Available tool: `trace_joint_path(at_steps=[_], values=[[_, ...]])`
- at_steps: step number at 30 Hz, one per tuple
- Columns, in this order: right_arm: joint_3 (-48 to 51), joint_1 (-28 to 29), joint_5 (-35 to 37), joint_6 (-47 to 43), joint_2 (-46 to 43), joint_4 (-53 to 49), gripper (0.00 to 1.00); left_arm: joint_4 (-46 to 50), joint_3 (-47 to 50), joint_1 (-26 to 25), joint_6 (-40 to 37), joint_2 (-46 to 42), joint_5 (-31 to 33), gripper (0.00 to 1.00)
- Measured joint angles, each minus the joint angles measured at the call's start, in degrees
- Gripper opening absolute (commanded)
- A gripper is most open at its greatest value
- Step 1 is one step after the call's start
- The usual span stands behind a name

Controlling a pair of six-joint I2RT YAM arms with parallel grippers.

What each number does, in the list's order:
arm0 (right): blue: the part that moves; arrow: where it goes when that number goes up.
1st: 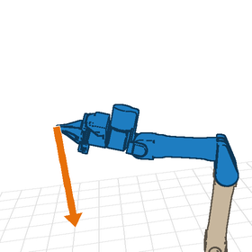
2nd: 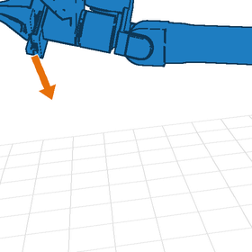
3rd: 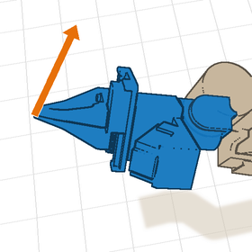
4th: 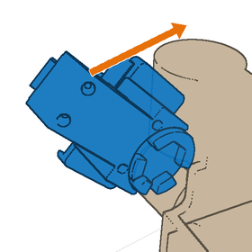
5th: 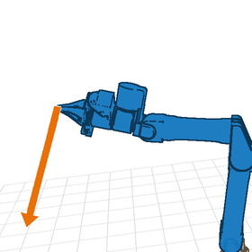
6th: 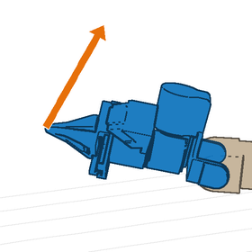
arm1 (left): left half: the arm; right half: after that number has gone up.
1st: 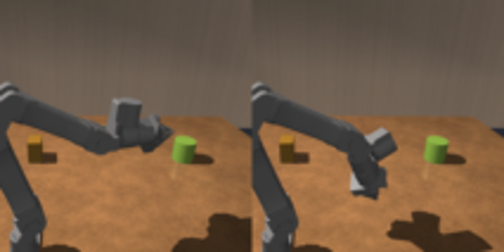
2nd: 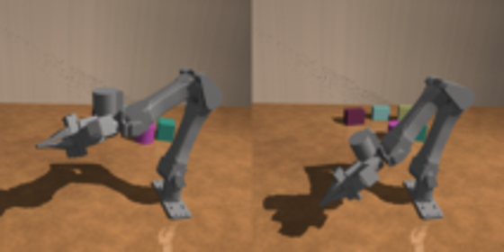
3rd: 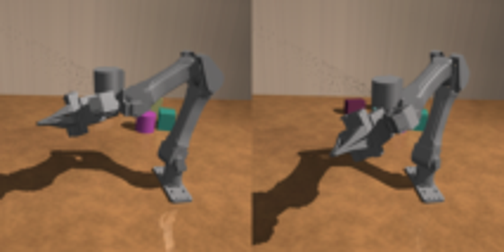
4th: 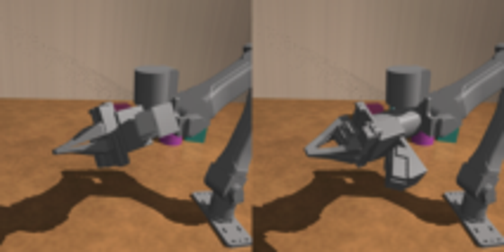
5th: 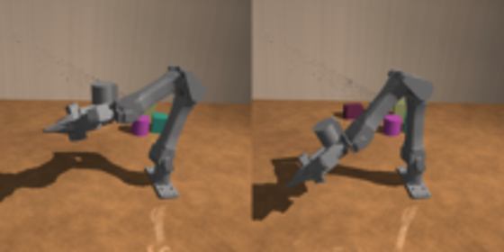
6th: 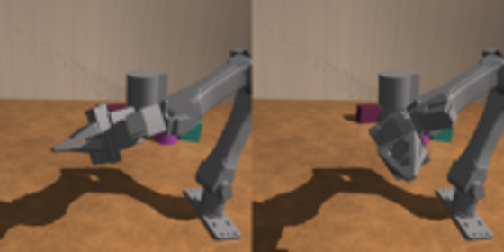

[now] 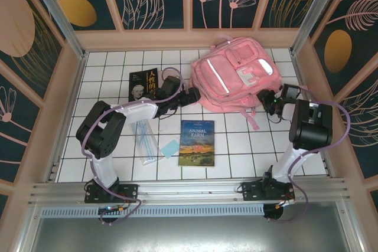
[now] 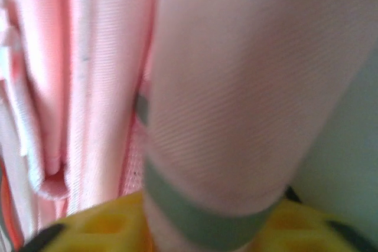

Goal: Pack the student bag

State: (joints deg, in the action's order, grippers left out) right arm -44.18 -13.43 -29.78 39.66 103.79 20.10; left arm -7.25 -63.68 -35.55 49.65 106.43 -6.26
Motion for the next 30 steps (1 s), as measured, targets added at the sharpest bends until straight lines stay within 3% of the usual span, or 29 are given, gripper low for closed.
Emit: trace_joint_path(at_steps=[6, 11, 16, 19, 30], values=[[0.0, 1.0, -3.6, 2.8, -0.8, 2.5, 0.00, 0.0, 0.0, -1.3, 0.1, -1.7, -1.1, 0.98], [0.0, 5.7, -1.7, 4.0, -9.7, -0.6, 0.00, 0.0, -1.5, -6.6, 0.1, -3.3, -2.4, 0.91], [-3.6, 12.7, 1.7, 5.1, -16.0, -3.5, 0.00, 0.2, -5.4, -11.1, -0.3, -2.3, -5.0, 0.81], [-5.4, 15.0, 3.0, 6.6, -16.1, -4.2, 0.00, 0.2, -9.1, -12.5, -1.2, 0.0, -6.0, 0.66], [-7.6, 17.6, 4.9, 12.4, -16.1, -7.6, 0.00, 3.7, -18.5, -13.7, -10.6, 6.0, -2.2, 0.42]])
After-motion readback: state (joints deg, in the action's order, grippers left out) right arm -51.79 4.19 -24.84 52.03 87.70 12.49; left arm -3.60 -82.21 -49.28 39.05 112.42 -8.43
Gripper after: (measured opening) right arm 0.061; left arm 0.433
